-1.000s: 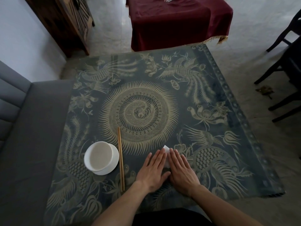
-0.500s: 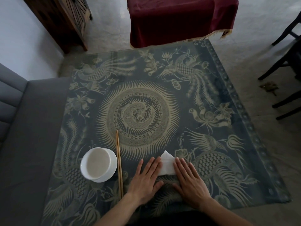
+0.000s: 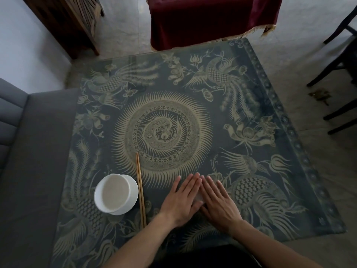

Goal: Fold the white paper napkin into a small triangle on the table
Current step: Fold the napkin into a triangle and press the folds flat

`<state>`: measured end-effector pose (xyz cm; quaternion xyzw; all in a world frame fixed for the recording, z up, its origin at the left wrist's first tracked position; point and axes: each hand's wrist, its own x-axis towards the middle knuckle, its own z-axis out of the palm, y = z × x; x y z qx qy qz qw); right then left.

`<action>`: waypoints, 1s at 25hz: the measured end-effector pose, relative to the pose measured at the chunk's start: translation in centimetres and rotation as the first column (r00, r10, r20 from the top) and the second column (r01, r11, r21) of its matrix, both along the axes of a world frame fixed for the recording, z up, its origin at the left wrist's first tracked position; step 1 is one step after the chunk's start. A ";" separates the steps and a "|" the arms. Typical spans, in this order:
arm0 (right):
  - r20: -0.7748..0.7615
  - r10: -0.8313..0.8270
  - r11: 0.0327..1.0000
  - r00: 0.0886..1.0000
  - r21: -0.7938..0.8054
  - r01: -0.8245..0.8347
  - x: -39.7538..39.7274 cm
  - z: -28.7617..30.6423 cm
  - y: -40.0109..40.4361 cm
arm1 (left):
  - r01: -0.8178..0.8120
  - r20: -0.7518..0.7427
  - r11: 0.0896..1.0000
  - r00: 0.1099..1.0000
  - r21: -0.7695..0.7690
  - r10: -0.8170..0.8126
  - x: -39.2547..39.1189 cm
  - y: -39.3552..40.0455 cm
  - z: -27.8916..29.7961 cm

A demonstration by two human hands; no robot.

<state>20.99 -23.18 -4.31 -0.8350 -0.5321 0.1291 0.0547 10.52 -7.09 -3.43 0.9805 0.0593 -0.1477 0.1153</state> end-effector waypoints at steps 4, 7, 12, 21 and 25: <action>-0.006 0.020 1.000 1.000 -0.011 -0.020 0.1 -0.2 0.2 | 0.031 -0.062 0.999 0.998 0.012 -0.030 0.3 -0.1 -0.7; -0.028 0.016 1.000 0.999 -0.017 -0.017 0.3 -0.4 0.0 | 0.017 -0.064 1.000 0.998 0.013 -0.016 0.0 0.1 -1.0; 0.015 -0.003 0.996 1.000 -0.088 0.005 1.2 -0.8 -4.5 | 0.014 -0.046 1.000 0.999 0.012 -0.013 0.0 0.1 -1.5; 0.042 -0.088 0.993 0.995 -0.079 0.091 0.8 0.3 -7.4 | 0.010 0.082 1.000 0.997 0.005 -0.010 -0.5 -0.4 -0.9; 0.014 0.043 0.997 0.999 -0.068 -0.042 -0.3 0.8 -3.9 | 0.002 0.105 1.000 0.995 0.007 -0.002 -2.5 -2.8 -0.8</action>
